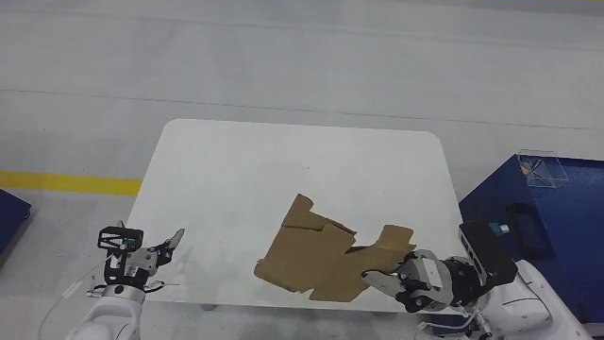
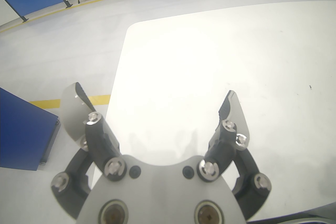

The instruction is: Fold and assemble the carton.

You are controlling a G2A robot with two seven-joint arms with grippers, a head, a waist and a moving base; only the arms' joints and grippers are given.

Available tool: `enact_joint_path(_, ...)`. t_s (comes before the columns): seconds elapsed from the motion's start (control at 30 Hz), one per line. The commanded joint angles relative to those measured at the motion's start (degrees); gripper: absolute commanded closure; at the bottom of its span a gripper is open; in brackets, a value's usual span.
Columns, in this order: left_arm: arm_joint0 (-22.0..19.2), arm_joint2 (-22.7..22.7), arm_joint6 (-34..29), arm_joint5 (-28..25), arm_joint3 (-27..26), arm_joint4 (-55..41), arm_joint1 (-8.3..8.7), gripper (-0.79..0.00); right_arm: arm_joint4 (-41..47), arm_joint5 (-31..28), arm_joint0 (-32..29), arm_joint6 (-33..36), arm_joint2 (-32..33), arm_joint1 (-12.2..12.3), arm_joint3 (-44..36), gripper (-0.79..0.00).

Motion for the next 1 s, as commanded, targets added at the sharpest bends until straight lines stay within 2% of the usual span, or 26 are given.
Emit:
enact_joint_path(0.0,0.0,0.0,0.0,0.0,0.0,0.0,0.0,-0.785,0.0,0.0,0.0,0.0,0.0,0.0,0.0,0.0)
enact_joint_path(0.07,0.0,0.0,0.0,0.0,0.0,0.0,0.0,-0.785,0.0,0.0,0.0,0.0,0.0,0.0,0.0,0.0)
enact_joint_path(0.13,0.0,0.0,0.0,0.0,0.0,0.0,0.0,-0.785,5.0,0.1,-0.8,-1.6,-1.4,-0.1,-1.1,0.0)
enact_joint_path(0.23,0.0,0.0,0.0,0.0,0.0,0.0,0.0,-0.785,25.4,1.3,-1.0,-1.1,-4.9,0.6,-2.8,0.0)
enact_joint_path(0.33,0.0,0.0,0.0,0.0,0.0,0.0,0.0,-0.785,50.7,6.1,1.6,7.8,-8.4,1.7,-5.0,0.0)
enact_joint_path(0.47,0.0,0.0,0.0,0.0,0.0,0.0,0.0,-0.785,85.9,24.7,6.0,26.7,-11.2,2.0,-1.6,0.0)
enact_joint_path(0.57,0.0,0.0,0.0,0.0,0.0,0.0,0.0,-0.785,100.2,37.3,7.1,34.5,-13.1,1.4,2.8,0.0)
enact_joint_path(0.77,0.0,0.0,0.0,0.0,0.0,0.0,0.0,-0.785,120.3,63.9,7.2,29.9,-20.3,0.0,7.3,0.0)
enact_joint_path(0.97,0.0,0.0,0.0,0.0,0.0,0.0,0.0,-0.785,135.5,80.1,7.8,23.9,-25.8,-1.7,10.0,0.0)
